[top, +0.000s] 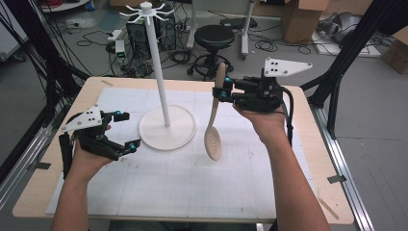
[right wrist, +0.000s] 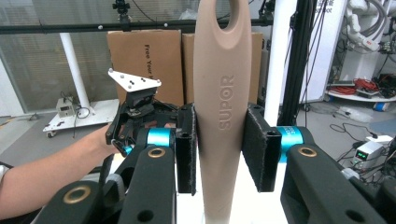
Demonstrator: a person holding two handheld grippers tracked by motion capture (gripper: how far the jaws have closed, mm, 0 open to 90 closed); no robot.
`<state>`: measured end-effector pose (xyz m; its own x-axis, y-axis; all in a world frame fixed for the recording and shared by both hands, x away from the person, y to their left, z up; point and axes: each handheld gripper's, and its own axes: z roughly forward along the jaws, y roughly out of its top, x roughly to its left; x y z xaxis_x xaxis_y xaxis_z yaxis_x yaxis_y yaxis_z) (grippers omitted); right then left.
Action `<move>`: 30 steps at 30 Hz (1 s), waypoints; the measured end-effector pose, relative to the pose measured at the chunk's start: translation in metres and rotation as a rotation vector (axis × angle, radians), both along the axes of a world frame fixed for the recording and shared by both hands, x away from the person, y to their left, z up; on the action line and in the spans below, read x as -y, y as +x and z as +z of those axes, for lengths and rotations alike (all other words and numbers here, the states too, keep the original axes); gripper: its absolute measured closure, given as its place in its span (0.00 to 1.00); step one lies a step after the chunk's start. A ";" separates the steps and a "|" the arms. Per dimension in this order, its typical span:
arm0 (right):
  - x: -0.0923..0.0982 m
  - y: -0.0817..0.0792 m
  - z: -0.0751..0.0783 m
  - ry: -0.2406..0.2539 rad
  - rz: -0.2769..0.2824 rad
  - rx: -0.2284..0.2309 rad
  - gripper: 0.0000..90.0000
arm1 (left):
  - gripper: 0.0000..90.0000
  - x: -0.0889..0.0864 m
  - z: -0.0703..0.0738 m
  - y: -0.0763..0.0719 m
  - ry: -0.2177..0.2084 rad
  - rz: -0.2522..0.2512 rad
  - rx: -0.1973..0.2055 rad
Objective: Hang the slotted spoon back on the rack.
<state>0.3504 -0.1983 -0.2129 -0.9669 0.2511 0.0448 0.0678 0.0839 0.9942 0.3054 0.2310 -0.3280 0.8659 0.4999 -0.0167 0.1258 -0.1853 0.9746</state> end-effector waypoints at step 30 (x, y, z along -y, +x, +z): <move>-0.016 0.037 0.038 -0.045 -0.020 0.013 0.76 | 0.02 -0.003 -0.001 0.000 -0.028 -0.016 0.000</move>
<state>0.3877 -0.1823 -0.1754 -0.9622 0.2716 0.0203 0.0568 0.1272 0.9902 0.3050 0.2345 -0.3286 0.8738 0.4854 -0.0302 0.1228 -0.1600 0.9794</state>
